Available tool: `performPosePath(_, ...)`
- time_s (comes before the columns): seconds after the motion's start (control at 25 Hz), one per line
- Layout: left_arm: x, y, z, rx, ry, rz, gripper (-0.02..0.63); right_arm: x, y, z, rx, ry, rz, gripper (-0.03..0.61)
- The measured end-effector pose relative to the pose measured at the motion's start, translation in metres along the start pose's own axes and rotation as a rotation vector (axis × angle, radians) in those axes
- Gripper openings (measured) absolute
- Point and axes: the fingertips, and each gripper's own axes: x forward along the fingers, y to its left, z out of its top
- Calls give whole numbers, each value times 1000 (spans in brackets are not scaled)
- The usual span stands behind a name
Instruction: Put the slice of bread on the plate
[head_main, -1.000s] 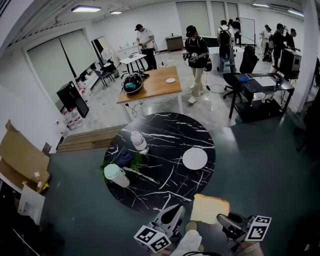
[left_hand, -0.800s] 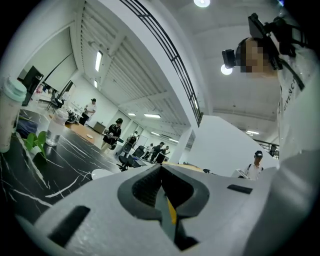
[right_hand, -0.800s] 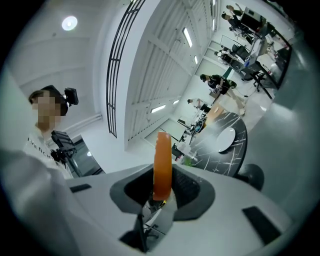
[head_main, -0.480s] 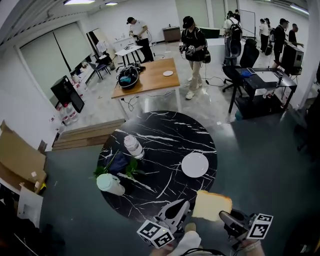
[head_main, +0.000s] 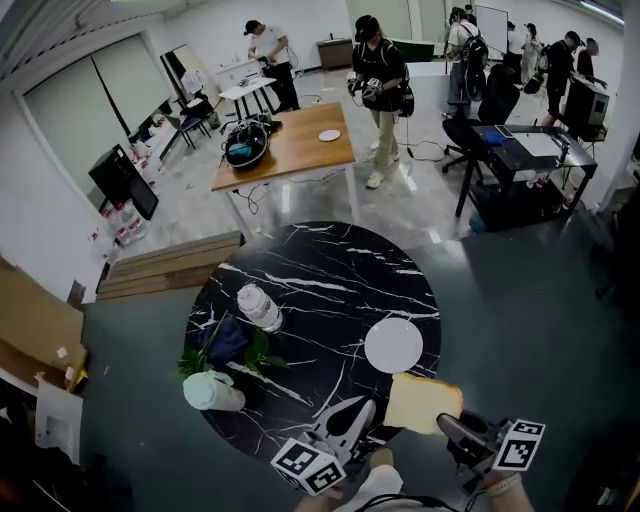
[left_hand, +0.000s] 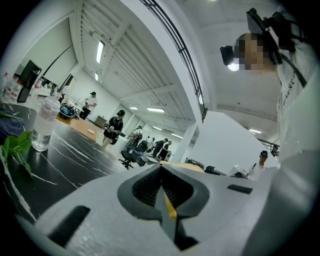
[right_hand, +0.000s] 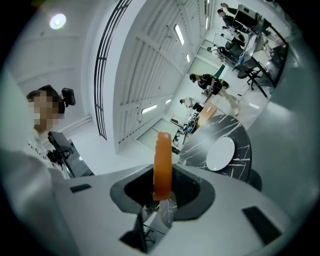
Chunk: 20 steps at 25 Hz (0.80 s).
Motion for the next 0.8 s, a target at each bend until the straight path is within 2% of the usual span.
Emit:
performPosePath(0.28,16,30,4,1,11,3,8,36,-27,14,0,5,-30,91)
performPosePath(0.56,31,48,-11,-37,22,14,8,60,-60,20,42,13,-51,91)
performPosePath(0.8,44,72,-10,-48,-4,81,8,81,-89,28,72,41,-64,92)
